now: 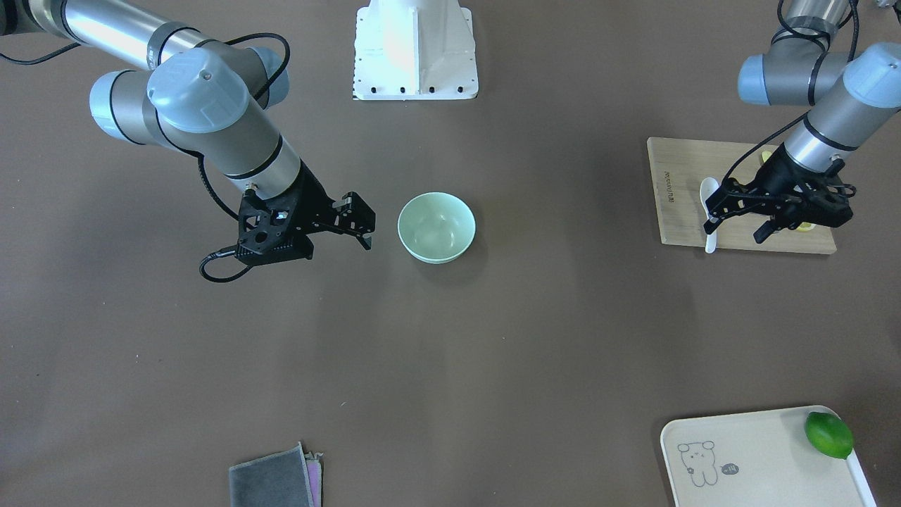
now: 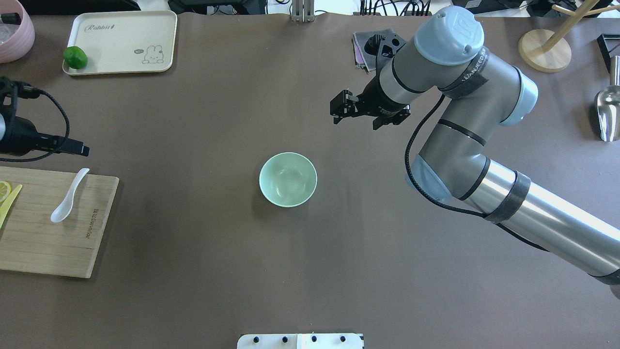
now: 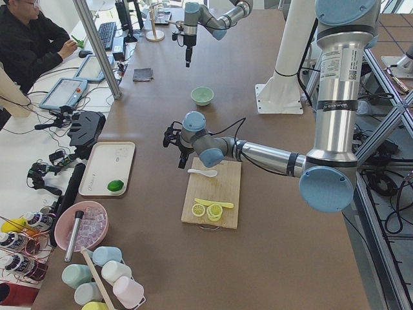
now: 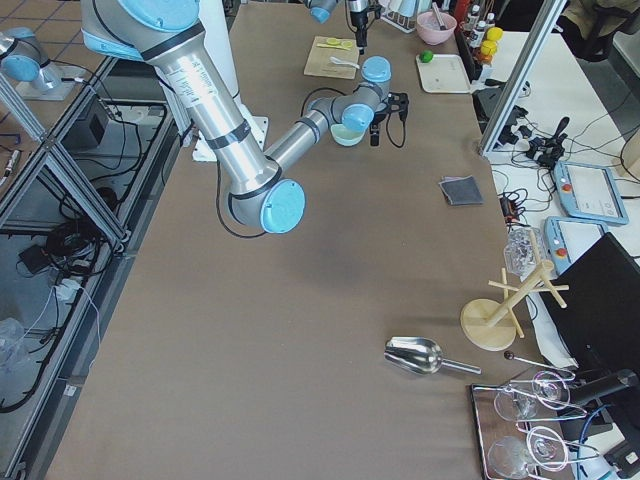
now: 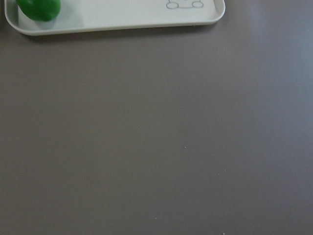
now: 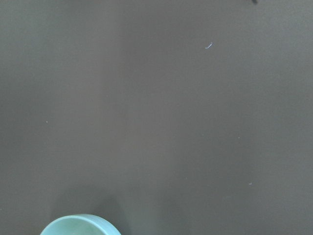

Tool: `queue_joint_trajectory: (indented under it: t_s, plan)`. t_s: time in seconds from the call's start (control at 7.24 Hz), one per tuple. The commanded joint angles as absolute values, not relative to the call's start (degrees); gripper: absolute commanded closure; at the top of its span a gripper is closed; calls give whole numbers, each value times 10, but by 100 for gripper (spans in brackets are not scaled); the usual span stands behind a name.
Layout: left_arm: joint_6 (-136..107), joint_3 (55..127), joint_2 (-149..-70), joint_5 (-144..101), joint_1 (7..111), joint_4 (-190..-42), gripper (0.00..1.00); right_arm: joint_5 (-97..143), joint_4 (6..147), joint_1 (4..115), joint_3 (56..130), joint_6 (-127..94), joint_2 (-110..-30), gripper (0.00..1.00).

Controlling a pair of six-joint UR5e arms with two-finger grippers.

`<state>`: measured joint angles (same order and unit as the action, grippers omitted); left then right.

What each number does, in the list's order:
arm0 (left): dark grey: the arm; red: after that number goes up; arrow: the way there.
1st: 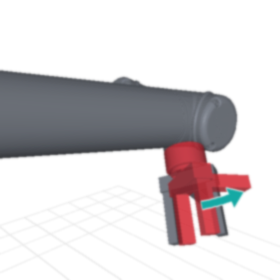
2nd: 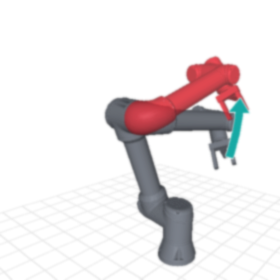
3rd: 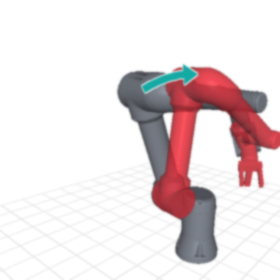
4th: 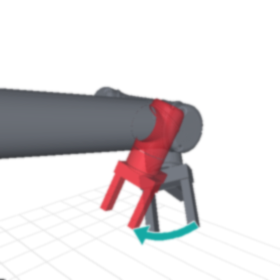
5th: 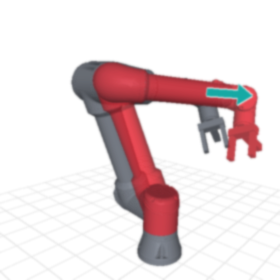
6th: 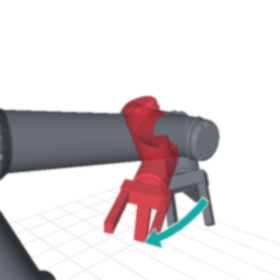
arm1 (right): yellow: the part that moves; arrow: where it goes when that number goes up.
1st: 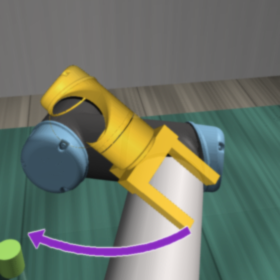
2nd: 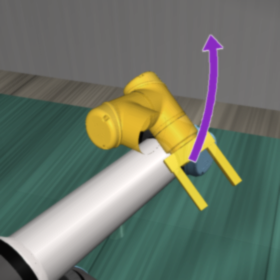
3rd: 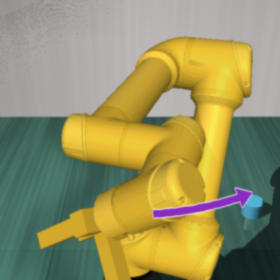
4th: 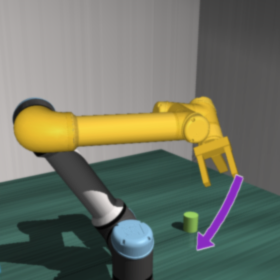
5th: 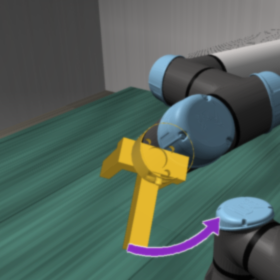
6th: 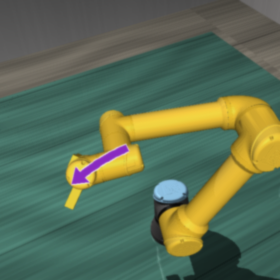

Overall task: Place spoon in bowl
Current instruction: 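Release the bowl and lift the right gripper while the left gripper reaches the spoon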

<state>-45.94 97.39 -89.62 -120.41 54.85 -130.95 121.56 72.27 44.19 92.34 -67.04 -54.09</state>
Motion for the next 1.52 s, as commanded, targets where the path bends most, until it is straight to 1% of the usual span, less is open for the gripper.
queue_joint_trajectory:
  t_s: [0.0, 0.69, 0.83, 1.38]
  plan:
    - [-455, 975, -881, -1187, 521, -1310, 9, 1231, 722, 454, 925, -661, -555, 0]
    - [-457, 970, -873, -1162, 484, -1310, 19, 1228, 722, 456, 923, -659, -556, 0]
    - [-456, 971, -866, -1162, 483, -1310, 26, 1227, 722, 456, 922, -660, -555, 0]
    - [-454, 969, -865, -1162, 480, -1310, 27, 1226, 722, 455, 923, -664, -555, 0]
